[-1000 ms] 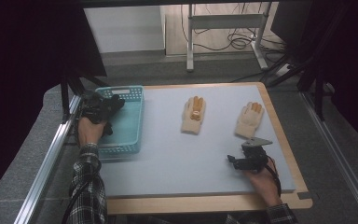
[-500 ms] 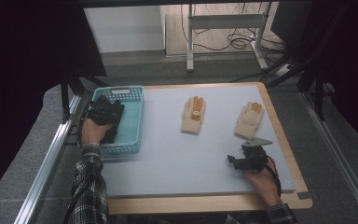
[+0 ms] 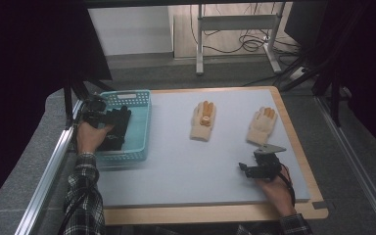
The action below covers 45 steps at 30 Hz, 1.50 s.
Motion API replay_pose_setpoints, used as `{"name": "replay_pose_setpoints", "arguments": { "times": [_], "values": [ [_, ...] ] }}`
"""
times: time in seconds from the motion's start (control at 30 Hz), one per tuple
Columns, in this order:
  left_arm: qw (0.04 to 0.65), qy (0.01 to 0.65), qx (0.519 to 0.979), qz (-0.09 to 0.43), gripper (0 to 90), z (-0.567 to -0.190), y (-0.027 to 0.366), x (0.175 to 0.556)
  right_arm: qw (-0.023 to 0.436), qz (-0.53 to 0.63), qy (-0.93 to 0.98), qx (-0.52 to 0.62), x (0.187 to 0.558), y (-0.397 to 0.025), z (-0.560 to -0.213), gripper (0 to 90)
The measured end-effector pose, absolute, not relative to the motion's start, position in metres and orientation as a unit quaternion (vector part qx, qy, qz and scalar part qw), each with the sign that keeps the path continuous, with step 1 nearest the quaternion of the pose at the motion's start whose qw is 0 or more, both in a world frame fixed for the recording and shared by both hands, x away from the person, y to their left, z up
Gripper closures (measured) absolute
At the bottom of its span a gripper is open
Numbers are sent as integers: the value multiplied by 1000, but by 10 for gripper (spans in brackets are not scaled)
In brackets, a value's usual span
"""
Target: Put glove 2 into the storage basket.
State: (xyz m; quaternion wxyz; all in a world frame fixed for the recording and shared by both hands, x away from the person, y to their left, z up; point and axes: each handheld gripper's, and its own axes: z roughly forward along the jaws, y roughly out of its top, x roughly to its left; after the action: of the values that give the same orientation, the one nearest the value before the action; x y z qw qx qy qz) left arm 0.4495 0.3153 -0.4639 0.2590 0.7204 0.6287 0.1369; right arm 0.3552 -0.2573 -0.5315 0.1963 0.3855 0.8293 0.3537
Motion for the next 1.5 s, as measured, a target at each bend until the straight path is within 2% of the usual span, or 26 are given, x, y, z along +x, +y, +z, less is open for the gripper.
{"name": "replay_pose_setpoints", "arguments": {
  "times": [0.17, 0.43, 1.1, 1.37, 1.5],
  "values": [
    [303, 602, 727, 130, 17, -464, 302, 440, 196, 354, 829, 385, 355, -257, -532, 218],
    [326, 548, 756, 150, 1, -452, 268, 424, 196, 353, 829, 386, 355, -257, -532, 218],
    [376, 424, 809, 159, 0, -439, 185, 376, 194, 353, 829, 387, 355, -257, -531, 218],
    [391, 372, 828, 154, 0, -452, 148, 350, 195, 353, 830, 386, 355, -258, -531, 218],
    [398, 353, 834, 149, 0, -474, 132, 337, 195, 354, 829, 386, 355, -257, -532, 218]
  ]
}}
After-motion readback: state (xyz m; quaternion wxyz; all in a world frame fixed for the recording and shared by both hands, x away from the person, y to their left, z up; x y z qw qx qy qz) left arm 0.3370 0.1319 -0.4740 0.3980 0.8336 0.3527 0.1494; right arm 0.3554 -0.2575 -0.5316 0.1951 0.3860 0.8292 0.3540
